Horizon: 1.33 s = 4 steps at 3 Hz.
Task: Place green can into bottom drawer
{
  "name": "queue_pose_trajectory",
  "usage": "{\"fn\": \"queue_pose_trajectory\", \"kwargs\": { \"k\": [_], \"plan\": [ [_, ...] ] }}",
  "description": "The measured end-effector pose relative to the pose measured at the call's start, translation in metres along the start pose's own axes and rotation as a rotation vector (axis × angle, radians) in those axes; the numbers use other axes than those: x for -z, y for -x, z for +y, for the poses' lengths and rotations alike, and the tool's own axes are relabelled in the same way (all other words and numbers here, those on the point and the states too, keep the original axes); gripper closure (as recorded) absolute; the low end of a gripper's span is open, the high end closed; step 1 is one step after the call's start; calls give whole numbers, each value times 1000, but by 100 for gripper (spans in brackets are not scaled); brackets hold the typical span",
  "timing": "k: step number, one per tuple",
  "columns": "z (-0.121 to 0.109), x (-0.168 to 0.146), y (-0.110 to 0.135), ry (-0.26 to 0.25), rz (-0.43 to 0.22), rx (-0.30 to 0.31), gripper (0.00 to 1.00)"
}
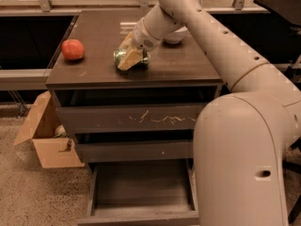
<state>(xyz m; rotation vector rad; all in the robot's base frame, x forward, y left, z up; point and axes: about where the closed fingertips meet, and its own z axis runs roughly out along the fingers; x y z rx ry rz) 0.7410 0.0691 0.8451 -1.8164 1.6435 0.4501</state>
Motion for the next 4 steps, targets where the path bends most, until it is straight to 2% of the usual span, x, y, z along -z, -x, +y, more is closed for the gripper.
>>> {"fn": "queue_pose_trajectory", "kwargs": {
  "k": [1, 2, 3, 4],
  "plan": [
    [0, -4, -3, 15, 1, -8, 73],
    [-1, -3, 5, 10, -20, 23, 95],
    [1, 20, 36, -25, -101, 89, 100],
    [15, 35, 67, -59, -152, 103, 100]
  ]
}}
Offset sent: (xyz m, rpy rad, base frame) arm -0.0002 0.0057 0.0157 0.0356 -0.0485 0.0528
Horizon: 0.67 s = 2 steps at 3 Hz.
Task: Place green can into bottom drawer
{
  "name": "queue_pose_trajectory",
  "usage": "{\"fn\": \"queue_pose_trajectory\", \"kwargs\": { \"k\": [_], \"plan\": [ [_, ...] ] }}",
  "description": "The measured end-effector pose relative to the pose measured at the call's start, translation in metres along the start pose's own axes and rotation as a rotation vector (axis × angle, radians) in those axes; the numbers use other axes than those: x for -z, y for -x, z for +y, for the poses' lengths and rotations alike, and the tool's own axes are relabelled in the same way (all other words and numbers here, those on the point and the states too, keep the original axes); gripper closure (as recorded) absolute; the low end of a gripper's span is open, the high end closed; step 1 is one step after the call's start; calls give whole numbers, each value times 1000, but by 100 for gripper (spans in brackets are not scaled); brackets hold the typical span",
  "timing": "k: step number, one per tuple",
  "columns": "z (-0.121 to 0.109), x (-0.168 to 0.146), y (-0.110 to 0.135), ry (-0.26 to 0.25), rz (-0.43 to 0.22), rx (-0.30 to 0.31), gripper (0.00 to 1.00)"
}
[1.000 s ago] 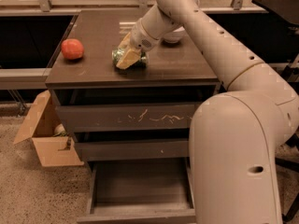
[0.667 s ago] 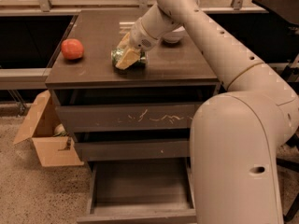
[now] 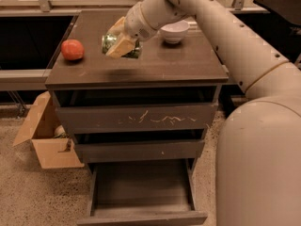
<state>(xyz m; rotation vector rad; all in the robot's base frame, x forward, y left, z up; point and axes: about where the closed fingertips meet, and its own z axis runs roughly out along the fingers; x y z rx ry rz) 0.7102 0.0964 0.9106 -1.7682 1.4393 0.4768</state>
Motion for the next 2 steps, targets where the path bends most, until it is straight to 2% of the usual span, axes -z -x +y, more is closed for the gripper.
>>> {"fn": "queue_pose_trajectory", "kwargs": {
  "k": [1, 2],
  "plan": [
    [0, -1, 0, 1, 0, 0, 100],
    [7, 1, 1, 13, -33, 2, 100]
  ]
}}
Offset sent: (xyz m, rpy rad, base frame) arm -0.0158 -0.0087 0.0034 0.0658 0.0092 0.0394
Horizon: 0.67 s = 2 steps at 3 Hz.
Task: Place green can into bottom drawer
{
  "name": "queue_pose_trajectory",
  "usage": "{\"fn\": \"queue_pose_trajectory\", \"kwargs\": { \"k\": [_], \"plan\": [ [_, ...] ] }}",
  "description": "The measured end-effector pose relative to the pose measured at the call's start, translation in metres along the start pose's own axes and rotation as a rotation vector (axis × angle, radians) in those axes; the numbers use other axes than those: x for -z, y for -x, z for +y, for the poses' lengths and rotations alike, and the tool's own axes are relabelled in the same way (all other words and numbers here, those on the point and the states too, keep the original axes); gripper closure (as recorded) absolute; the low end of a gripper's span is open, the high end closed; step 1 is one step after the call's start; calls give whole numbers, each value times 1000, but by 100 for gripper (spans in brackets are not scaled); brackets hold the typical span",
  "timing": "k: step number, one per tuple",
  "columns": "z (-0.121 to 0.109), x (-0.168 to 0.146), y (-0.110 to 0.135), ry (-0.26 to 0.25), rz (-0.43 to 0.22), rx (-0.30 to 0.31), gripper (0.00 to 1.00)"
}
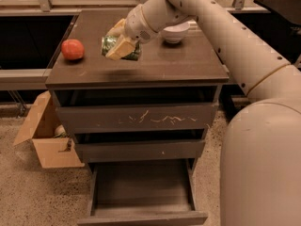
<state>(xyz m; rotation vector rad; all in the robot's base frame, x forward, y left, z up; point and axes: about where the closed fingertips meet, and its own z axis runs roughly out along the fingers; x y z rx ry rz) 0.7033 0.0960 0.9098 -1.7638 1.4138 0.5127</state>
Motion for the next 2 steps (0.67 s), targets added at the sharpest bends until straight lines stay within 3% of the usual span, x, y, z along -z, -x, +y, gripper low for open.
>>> {"fn": "queue_pose_trajectory", "kwargs": {
  "k": [1, 2],
  "plan": [
    [25, 20, 12, -12, -43, 23, 100],
    [66, 45, 16, -59, -45, 26, 100]
  ]
}}
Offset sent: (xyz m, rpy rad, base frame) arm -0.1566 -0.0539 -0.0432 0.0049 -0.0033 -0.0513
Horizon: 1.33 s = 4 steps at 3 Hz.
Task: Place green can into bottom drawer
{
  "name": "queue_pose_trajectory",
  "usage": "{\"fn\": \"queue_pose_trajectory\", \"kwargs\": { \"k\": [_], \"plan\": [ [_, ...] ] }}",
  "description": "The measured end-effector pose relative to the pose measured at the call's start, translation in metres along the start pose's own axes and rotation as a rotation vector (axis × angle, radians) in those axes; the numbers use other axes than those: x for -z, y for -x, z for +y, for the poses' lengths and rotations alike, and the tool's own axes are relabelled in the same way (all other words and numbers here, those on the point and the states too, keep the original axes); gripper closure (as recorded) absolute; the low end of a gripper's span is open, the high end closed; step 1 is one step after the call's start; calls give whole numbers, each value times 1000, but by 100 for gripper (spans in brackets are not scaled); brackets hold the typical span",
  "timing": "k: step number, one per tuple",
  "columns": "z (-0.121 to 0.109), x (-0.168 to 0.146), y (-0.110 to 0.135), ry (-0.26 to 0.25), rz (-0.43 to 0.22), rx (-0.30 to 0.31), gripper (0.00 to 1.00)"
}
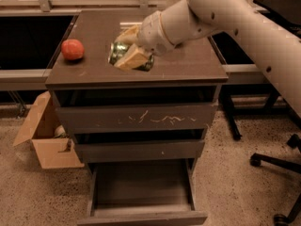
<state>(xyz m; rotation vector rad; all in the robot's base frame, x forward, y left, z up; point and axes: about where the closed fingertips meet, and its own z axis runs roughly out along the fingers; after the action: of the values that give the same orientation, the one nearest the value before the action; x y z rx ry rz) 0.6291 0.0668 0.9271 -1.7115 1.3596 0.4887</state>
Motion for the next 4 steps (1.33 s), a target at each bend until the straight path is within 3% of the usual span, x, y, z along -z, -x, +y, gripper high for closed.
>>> {"fn": "queue_pose_trajectory", "kwargs": {
  "k": [1, 2, 3, 4],
  "plan": [
    [39, 14, -14, -59, 23, -45, 100],
    [89, -5, -53, -53, 19, -124, 100],
    [135, -48, -101, 26, -15, -223, 100],
    [145, -60, -115, 49, -26, -252, 100]
  ]
}}
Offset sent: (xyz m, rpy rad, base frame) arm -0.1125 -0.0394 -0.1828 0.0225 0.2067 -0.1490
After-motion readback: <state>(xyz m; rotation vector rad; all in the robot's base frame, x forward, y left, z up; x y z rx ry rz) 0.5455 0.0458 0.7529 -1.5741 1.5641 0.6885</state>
